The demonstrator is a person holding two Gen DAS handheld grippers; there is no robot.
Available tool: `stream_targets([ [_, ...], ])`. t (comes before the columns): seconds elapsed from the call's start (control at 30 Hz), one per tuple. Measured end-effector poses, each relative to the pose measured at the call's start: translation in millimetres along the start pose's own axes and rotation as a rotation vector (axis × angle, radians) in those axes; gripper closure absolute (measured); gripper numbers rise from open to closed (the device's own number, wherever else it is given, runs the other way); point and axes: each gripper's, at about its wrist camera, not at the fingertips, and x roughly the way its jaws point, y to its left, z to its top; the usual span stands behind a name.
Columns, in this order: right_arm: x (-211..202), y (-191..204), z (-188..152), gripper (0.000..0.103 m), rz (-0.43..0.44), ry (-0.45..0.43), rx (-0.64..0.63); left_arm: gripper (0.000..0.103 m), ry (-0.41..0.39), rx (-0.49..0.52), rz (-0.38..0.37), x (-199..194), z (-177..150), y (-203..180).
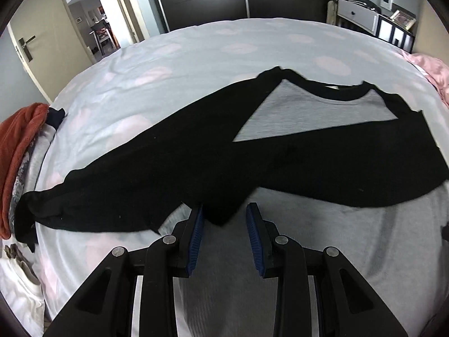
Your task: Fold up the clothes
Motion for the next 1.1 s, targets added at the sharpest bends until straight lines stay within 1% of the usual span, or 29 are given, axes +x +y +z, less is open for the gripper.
stream_targets([
  [0.03, 1, -1, 1, 0.081, 0.011, -0.004, 0.004, 0.079, 0.001, -0.001, 0.004, 0, 0, 2],
  [0.07, 2, -2, 3, 0.081, 0.022, -0.008, 0.008, 0.088, 0.003, -0.002, 0.008, 1, 0, 4],
  [0.17, 3, -8, 5, 0.081, 0.062, -0.005, 0.041, 0.094, 0.007, -0.006, 0.020, 1, 1, 9],
  [0.23, 2, -15, 6, 0.081, 0.094, 0.000, 0.080, 0.094, 0.009, -0.008, 0.029, 2, 2, 13],
  [0.33, -3, -23, 5, 0.081, 0.106, -0.012, 0.112, 0.094, 0.013, -0.012, 0.041, 3, 2, 18],
  [0.37, -5, -25, 5, 0.081, 0.105, -0.020, 0.122, 0.094, 0.015, -0.013, 0.045, 3, 3, 20],
  [0.43, -11, -28, 5, 0.081, 0.059, -0.049, 0.132, 0.094, 0.040, -0.017, 0.053, 6, 0, 24],
  [0.53, -17, -35, 7, 0.081, 0.029, -0.094, 0.146, 0.088, 0.080, 0.006, 0.099, 10, -6, 23],
  [0.6, -19, -38, 9, 0.081, 0.002, -0.123, 0.141, 0.068, 0.087, 0.041, 0.166, 9, -8, 20],
  [0.67, -17, -39, 15, 0.081, -0.043, -0.165, 0.123, 0.067, 0.086, 0.063, 0.217, 5, -10, 18],
  [0.7, -14, -39, 19, 0.081, -0.051, -0.177, 0.120, 0.067, 0.085, 0.071, 0.239, 3, -11, 17],
  [0.73, -12, -38, 21, 0.081, -0.034, -0.178, 0.117, 0.067, 0.084, 0.065, 0.243, 1, -11, 18],
  [0.87, -2, -33, 26, 0.081, 0.047, -0.173, 0.102, 0.066, 0.074, -0.008, 0.197, 1, -9, 26],
  [1.0, 10, -27, 28, 0.081, 0.051, -0.164, 0.072, 0.065, 0.065, -0.081, 0.150, 1, -6, 34],
  [1.1, 16, -28, 31, 0.081, 0.061, -0.172, 0.068, 0.064, 0.081, -0.112, 0.130, 6, -7, 37],
])
